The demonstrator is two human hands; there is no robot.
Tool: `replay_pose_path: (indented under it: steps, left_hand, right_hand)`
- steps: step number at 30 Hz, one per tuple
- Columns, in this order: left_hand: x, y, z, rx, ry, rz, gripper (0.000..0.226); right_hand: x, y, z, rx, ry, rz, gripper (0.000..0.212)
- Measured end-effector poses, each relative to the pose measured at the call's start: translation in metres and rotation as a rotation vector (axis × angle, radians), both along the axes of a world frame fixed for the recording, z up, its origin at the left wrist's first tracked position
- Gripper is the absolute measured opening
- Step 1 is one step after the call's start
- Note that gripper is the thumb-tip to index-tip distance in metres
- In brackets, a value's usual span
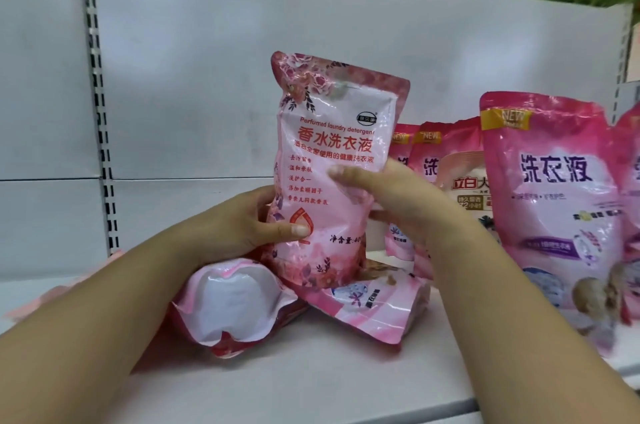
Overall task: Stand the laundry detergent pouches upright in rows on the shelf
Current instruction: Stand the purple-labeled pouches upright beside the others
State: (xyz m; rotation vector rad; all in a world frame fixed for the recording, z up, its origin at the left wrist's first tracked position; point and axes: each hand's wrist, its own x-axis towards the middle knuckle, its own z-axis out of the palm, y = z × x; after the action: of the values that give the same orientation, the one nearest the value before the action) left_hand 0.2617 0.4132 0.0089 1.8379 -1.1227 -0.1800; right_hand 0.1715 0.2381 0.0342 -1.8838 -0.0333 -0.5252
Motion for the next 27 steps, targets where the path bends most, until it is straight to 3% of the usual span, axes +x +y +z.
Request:
replay_pose_path:
  steps: [2,5,8,10,12,14,16,20,24,27]
  left_hand:
    - [-0.004,0.000,0.003,0.032,-0.183,0.133,0.052]
    - [-0.014,0.001,0.008,0.149,-0.359,0.312,0.071]
    - [-0.020,0.002,0.011,0.434,-0.328,0.411,0.084]
    - [-0.021,0.003,0.011,0.552,-0.241,0.339,0.073]
    - [-0.021,0.003,0.010,0.586,-0.191,0.297,0.047]
    - [-0.015,0.002,0.009,0.597,-0.160,0.292,0.037]
    - [-0.009,0.001,0.007,0.605,-0.144,0.282,0.034]
    - [0.011,0.003,-0.001,0.605,-0.155,0.269,0.029]
    - [0.029,0.001,-0.011,0.615,-0.205,0.277,0.030]
    - [0.037,0.001,-0.015,0.616,-0.211,0.301,0.039]
  right_hand:
    - [0.000,-0.001,0.001,0.100,0.054,0.028,0.017]
    - [0.008,-0.003,0.005,0.383,-0.027,0.027,0.008]
    - [0.027,-0.006,0.008,0.514,-0.130,-0.061,0.017]
    - [0.041,-0.011,0.009,0.491,-0.170,-0.135,0.019]
    - [0.057,-0.016,0.009,0.469,-0.176,-0.190,0.019]
    - [0.070,-0.017,0.006,0.462,-0.149,-0.221,0.015]
    - [0.081,-0.015,-0.005,0.395,-0.083,-0.238,0.013]
    - [0.094,-0.025,-0.028,0.313,0.035,-0.249,0.031]
    - [0.096,-0.032,-0.034,0.259,0.157,-0.317,0.063]
    - [0.094,-0.033,-0.035,0.140,0.179,-0.358,0.057]
